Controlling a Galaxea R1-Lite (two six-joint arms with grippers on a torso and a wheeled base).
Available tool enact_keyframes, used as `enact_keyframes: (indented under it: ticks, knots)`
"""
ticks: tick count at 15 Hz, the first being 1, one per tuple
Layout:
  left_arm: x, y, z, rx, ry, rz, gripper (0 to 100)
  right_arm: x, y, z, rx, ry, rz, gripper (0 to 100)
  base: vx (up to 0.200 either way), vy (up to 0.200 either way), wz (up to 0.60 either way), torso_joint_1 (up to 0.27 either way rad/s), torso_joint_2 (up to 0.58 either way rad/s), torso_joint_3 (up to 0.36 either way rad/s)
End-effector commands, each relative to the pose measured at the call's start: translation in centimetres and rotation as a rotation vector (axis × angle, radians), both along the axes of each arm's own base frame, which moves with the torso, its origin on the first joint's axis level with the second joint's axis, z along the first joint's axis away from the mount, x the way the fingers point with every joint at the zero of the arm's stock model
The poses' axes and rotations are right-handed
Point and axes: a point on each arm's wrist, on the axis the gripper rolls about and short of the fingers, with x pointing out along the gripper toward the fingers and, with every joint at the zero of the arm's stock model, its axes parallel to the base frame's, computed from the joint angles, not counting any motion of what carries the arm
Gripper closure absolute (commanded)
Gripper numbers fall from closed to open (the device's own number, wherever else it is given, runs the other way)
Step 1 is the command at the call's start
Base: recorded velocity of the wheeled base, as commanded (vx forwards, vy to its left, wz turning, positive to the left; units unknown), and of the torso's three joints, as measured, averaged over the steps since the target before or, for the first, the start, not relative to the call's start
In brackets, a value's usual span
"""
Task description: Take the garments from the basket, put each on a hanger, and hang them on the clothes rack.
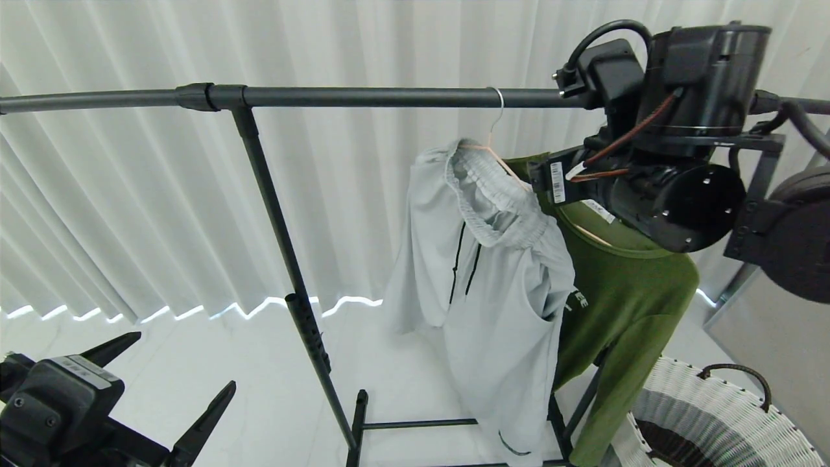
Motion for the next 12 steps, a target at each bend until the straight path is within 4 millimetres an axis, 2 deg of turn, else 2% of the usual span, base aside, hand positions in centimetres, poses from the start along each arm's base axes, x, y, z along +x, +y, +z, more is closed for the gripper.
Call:
enact_keyframes:
  ticks: [1,3,5,8,12]
  knots:
    - [0.1,0.4,-0.3,0.005,0.014,0.041,0,-3.5,-2.5,1.7,0.038,-0.039,0.031,0,0.000,0.000,0.00,0.000,0.00,0.000]
    - [0.2,0.8,-0.3,0.005,0.012,0.083,0,-5.5,-4.3,2.0,0.045,-0.051,0.045,0,0.000,0.000,0.00,0.000,0.00,0.000]
    - [0.2,1.7,-0.4,0.003,0.014,0.160,0,-9.0,-8.5,1.8,0.019,-0.073,0.042,0,-0.200,0.000,0.00,0.000,0.00,0.005]
    - [0.3,2.2,-0.5,-0.020,0.020,0.220,0,-12.7,-14.4,-0.4,-0.060,-0.084,-0.038,0,-0.200,0.000,0.00,0.006,0.00,0.005]
    - [0.5,4.0,-0.6,-0.054,0.027,0.403,0,-16.9,-20.5,-2.8,-0.121,-0.028,-0.238,0,-0.200,0.000,0.00,-0.002,0.00,0.007]
